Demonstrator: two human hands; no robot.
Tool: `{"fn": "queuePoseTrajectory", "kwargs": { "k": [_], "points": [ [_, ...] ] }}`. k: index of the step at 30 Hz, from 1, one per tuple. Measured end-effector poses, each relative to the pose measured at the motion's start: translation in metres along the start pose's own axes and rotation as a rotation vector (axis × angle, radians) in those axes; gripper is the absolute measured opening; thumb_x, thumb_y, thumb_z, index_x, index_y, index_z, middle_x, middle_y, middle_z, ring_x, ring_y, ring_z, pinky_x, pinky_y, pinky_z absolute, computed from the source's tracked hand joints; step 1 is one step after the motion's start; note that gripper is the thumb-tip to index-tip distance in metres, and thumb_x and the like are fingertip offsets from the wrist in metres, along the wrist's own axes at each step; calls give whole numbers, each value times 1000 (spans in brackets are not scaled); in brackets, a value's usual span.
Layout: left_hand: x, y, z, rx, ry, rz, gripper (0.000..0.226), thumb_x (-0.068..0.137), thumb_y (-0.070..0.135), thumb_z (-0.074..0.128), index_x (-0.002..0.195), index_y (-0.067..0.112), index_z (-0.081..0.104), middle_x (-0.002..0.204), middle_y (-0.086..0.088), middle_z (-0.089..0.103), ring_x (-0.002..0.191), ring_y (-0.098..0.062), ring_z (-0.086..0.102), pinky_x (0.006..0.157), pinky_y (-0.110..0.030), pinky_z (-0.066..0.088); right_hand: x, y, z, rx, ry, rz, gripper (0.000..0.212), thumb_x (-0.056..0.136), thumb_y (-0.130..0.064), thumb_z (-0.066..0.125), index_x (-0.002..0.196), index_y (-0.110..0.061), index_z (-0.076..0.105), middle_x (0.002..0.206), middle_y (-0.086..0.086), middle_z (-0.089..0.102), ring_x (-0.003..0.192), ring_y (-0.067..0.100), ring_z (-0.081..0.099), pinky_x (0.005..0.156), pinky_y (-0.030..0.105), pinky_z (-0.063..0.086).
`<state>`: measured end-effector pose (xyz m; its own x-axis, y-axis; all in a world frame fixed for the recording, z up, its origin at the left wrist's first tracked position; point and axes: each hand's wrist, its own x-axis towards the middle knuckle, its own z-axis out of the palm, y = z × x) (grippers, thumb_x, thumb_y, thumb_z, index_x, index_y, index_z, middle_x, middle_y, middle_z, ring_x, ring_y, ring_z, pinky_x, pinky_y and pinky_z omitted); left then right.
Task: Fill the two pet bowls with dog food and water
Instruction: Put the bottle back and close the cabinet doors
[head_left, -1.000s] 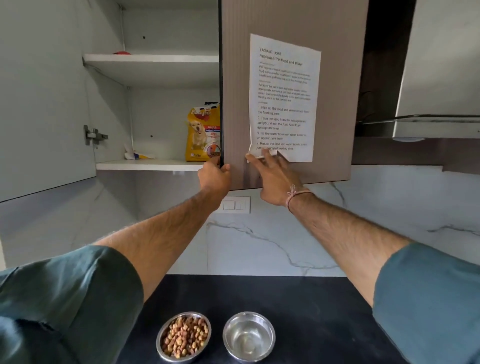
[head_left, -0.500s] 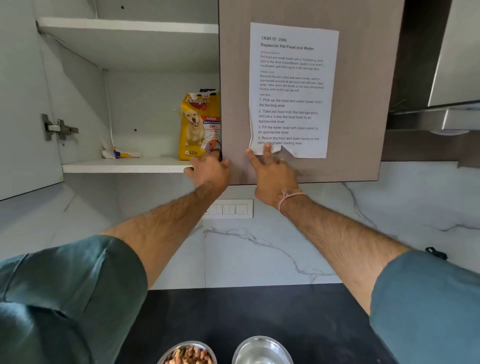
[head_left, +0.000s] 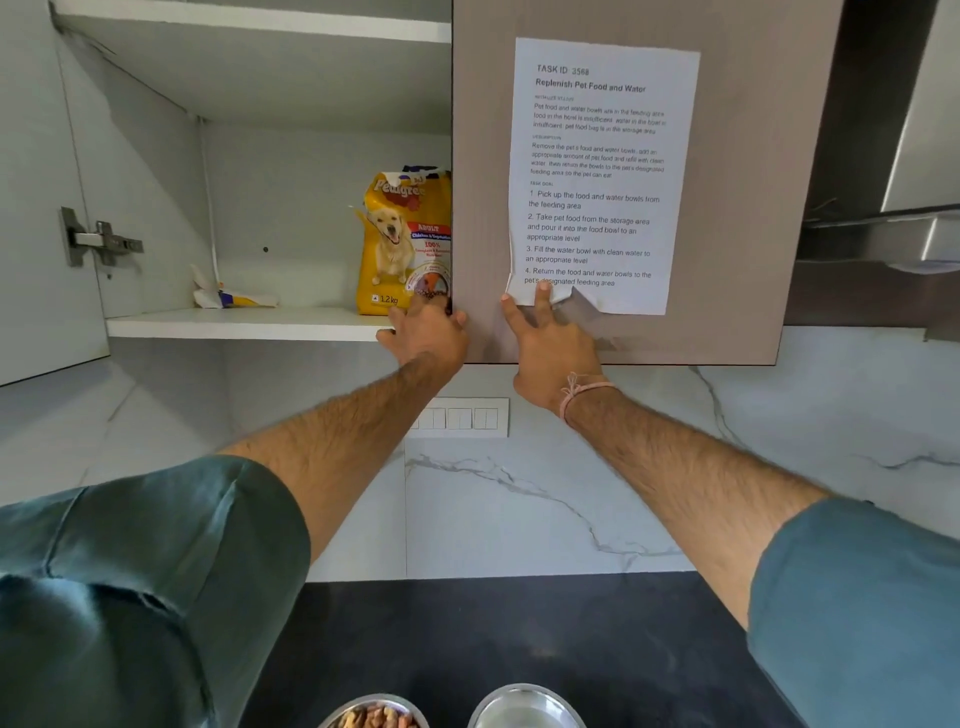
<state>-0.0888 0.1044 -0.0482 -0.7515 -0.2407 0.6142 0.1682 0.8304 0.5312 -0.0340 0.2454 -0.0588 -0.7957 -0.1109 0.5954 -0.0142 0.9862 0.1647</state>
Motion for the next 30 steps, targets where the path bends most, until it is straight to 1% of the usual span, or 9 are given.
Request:
{"fn": "queuePoseTrajectory", "kwargs": {
  "k": [5, 9, 12, 16, 21, 24, 26, 28, 30],
  "points": [
    [-11, -6, -10, -17, -56, -47, 40, 103, 42, 51, 137, 21, 58, 146, -10, 47, 137, -33, 37, 111, -50, 30, 2, 2, -11, 96, -80, 3, 96, 87, -24, 64, 164, -30, 6, 170, 19, -10, 132, 43, 51, 93, 45, 56],
    [-49, -38, -19, -194, -26, -79, 45, 100, 40, 58, 142, 27, 53, 150, -4, 45, 138, -28, 37, 111, -47, 27, -18, -6, -16, 220, -157, 14, 96, 86, -18, 64, 163, -30, 10, 171, 13, -15, 151, 42, 26, 109, 49, 47],
    [-78, -69, -36, -310, -22, -188, 44, 100, 38, 60, 141, 25, 52, 147, -3, 50, 137, -26, 42, 113, -46, 28, -43, -26, -10, 281, -151, -21, 92, 89, -20, 64, 164, -28, 11, 171, 11, -14, 154, 45, 12, 111, 55, 44],
    [-113, -112, -66, -457, -26, -351, 42, 99, 39, 61, 138, 24, 54, 141, -1, 57, 128, -26, 53, 113, -47, 40, -73, -62, -18, 409, -95, -134, 80, 93, -26, 63, 161, -26, 21, 172, 10, -6, 146, 43, 30, 106, 51, 49],
    [-157, -146, -127, -602, 87, -549, 41, 96, 38, 66, 130, 17, 58, 120, -3, 63, 102, -21, 56, 86, -30, 44, -112, -112, -56, 508, -29, -260, 77, 94, -28, 64, 160, -23, 24, 172, 9, -3, 140, 38, 39, 100, 42, 52],
    [-184, -167, -170, -682, 160, -652, 55, 85, 48, 67, 124, 10, 62, 121, -23, 67, 98, -35, 65, 93, -48, 55, -137, -141, -82, 562, -11, -324, 73, 94, -31, 64, 158, -22, 28, 172, 8, 1, 138, 37, 42, 97, 43, 53],
    [-201, -182, -200, -750, 222, -716, 65, 79, 53, 66, 127, 9, 56, 120, -24, 67, 105, -40, 68, 97, -51, 55, -154, -160, -99, 598, 8, -354, 68, 94, -31, 64, 154, -23, 33, 171, 8, 6, 137, 37, 43, 96, 44, 54],
    [-217, -194, -235, -821, 307, -754, 58, 86, 48, 67, 127, 12, 47, 108, -13, 68, 90, -31, 70, 91, -41, 53, -169, -178, -117, 640, 25, -385, 64, 94, -31, 64, 151, -22, 37, 171, 8, 10, 138, 37, 43, 96, 46, 54],
    [-231, -200, -270, -886, 375, -773, 60, 91, 45, 67, 137, 15, 40, 113, -6, 66, 76, -21, 67, 90, -37, 48, -183, -194, -136, 678, 39, -421, 60, 94, -30, 63, 148, -21, 40, 170, 8, 13, 139, 37, 43, 94, 47, 55]
  ]
}}
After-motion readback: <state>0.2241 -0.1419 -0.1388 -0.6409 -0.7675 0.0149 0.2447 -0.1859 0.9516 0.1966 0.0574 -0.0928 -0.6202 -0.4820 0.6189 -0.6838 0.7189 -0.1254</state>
